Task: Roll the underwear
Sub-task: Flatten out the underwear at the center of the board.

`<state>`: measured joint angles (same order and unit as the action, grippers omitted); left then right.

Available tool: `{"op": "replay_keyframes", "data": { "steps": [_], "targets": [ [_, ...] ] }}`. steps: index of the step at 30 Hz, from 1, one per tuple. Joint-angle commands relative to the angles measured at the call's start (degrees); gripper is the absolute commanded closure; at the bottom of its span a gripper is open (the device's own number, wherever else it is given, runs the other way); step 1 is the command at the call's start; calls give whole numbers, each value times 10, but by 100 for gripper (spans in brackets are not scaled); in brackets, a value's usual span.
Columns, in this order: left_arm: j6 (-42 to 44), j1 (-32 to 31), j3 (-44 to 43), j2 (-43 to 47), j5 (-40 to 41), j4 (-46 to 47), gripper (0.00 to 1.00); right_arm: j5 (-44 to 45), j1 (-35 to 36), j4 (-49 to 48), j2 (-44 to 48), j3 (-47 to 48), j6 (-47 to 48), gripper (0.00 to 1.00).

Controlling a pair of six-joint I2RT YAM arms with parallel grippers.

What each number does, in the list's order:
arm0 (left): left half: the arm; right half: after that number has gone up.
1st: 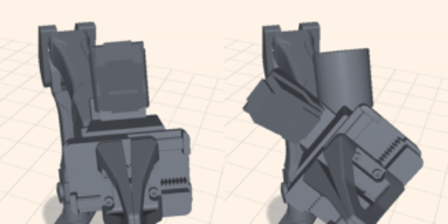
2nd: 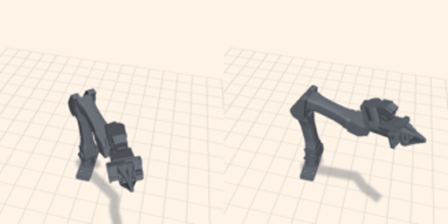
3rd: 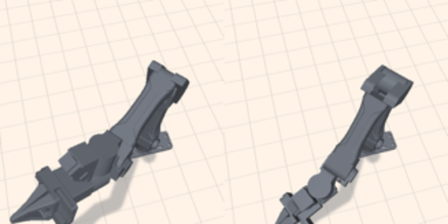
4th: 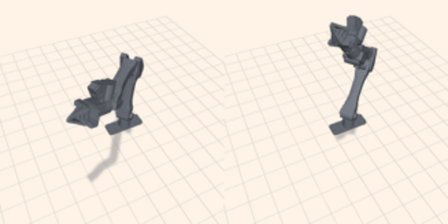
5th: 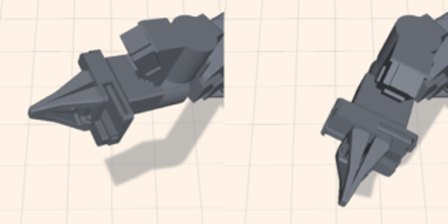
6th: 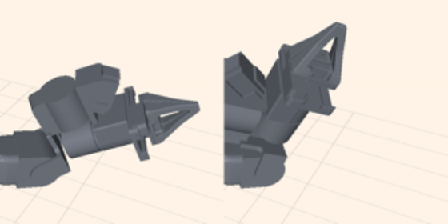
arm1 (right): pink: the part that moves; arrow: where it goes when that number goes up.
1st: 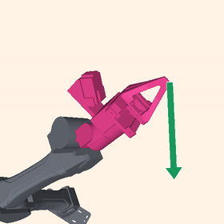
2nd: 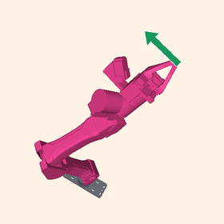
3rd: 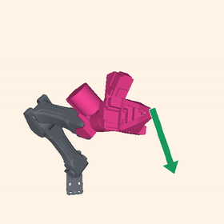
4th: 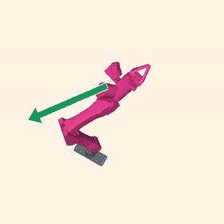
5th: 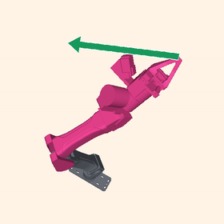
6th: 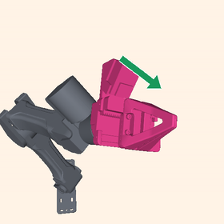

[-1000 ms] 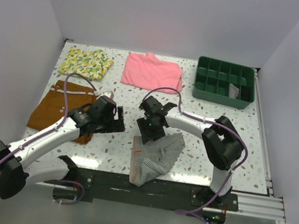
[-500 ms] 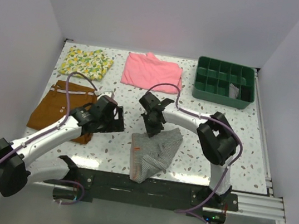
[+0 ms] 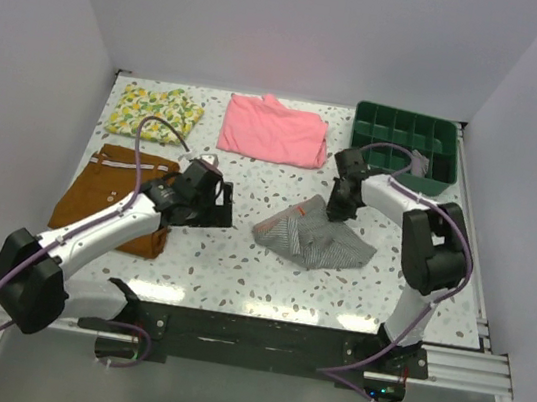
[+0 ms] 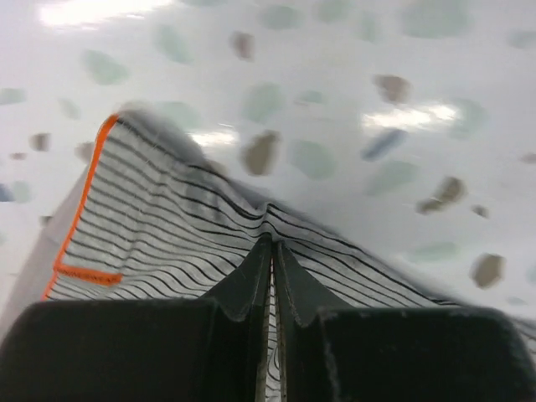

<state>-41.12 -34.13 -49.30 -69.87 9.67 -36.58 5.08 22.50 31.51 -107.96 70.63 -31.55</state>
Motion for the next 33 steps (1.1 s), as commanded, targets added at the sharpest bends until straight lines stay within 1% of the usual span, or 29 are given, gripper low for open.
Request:
{"op": "replay_keyframes", "data": {
  "steps": [1,3,5,6,8,9,12,16,17,20,22,23,29,33],
  "targets": [
    [38,3,-43,-34,-29,41,4,20,-2,1,54,-92,-10,93],
    [44,3,-51,-60,-43,53,4,-29,12,-17,96,-129,-8,94],
    [47,3,-68,-86,-56,64,4,-35,32,-17,121,-138,-7,92],
    [48,3,-75,-94,-61,66,5,-25,55,-14,130,-139,-5,89],
    [50,3,-94,-115,-69,70,5,-12,72,2,163,-135,-10,85],
    [50,3,-99,-120,-69,69,6,-10,80,5,173,-130,-10,79],
    [47,3,-108,-124,-63,67,7,-2,83,9,195,-114,-2,76],
    [47,4,-120,-114,-25,43,7,-9,83,17,185,-78,14,76],
    [46,5,-121,-107,-8,31,7,-24,83,16,178,-74,18,76],
    [40,12,-118,-81,9,22,6,-38,90,16,172,-59,11,76],
    [35,19,-110,-58,13,19,6,-49,98,-6,172,-65,7,76],
    [32,25,-107,-51,16,18,6,-68,102,-8,168,-64,4,75],
    [25,44,-89,-11,32,2,5,-103,128,5,95,-24,4,76],
    [26,52,-84,5,42,-12,5,-132,169,-16,84,-2,14,76]
  ]
}}
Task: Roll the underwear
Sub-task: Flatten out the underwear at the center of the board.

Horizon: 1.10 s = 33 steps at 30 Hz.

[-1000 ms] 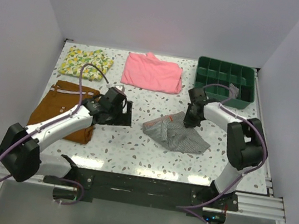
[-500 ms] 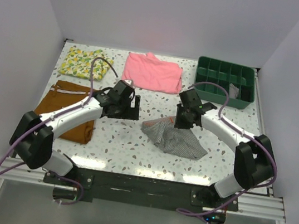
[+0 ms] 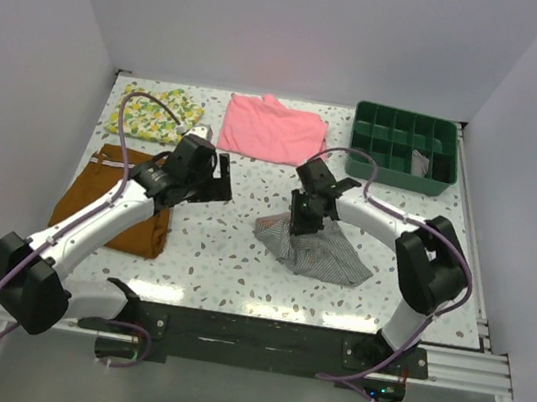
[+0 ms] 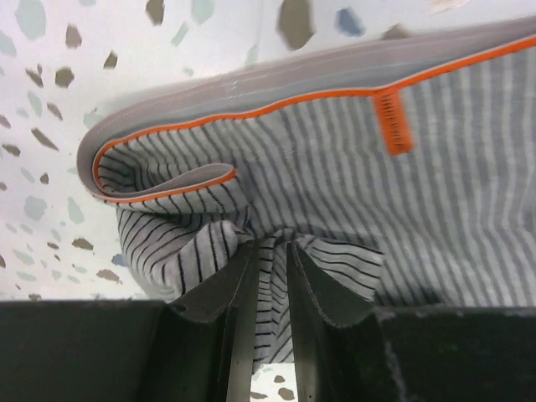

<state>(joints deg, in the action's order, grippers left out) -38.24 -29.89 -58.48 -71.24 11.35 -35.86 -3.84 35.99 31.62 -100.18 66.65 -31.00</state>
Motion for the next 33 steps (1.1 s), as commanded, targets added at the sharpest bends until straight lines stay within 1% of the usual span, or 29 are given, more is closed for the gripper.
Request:
{"op": "replay_keyframes", "data": {
  "steps": [1,4,6,11,13,14,15,16,18,21,22,23,24,25,26,27,28,29,30,33],
  "targets": [
    [-3,11,10,26,29,-22,5,-50,42,-18,4,43,9,75],
    [-10,22,14,27,38,-33,6,-93,69,-15,-4,59,21,75],
    [-17,31,18,23,41,-46,7,-103,95,4,-7,66,34,75],
    [-24,34,34,20,37,-39,7,-159,127,29,-10,54,62,74],
    [-23,34,40,15,33,-33,7,-138,130,46,2,45,65,74],
    [-19,34,39,12,28,-30,7,-120,129,48,27,32,61,73],
    [-18,35,41,8,25,-28,7,-84,128,50,42,30,66,73],
    [-17,35,41,1,23,-25,7,-68,125,55,54,30,68,72],
    [-9,35,43,-6,12,-19,7,-39,114,48,98,28,68,71],
    [1,34,43,-16,-6,-10,8,11,85,36,140,16,39,70],
    [4,34,43,-17,-12,-1,8,15,72,35,143,12,24,70],
    [10,34,43,-17,-20,2,8,9,37,33,144,2,16,69],
    [11,34,43,-16,-25,5,8,-6,18,22,141,-6,10,69],
    [14,34,43,-16,-29,11,8,-58,2,11,134,-13,8,68],
    [15,34,43,-16,-34,13,8,-86,-25,-4,132,-29,6,66],
    [17,34,42,-16,-35,14,8,-107,-32,-36,126,-35,2,64],
    [17,34,42,-15,-38,17,8,-150,-36,-51,118,-40,2,59],
    [16,34,42,-16,-41,17,8,-162,-41,-63,110,-42,2,55],
    [18,34,41,-15,-42,18,8,-172,-42,-73,101,-42,1,55],
    [16,34,41,-16,-45,17,8,-205,-43,-98,73,-45,-3,47]
  ]
}}
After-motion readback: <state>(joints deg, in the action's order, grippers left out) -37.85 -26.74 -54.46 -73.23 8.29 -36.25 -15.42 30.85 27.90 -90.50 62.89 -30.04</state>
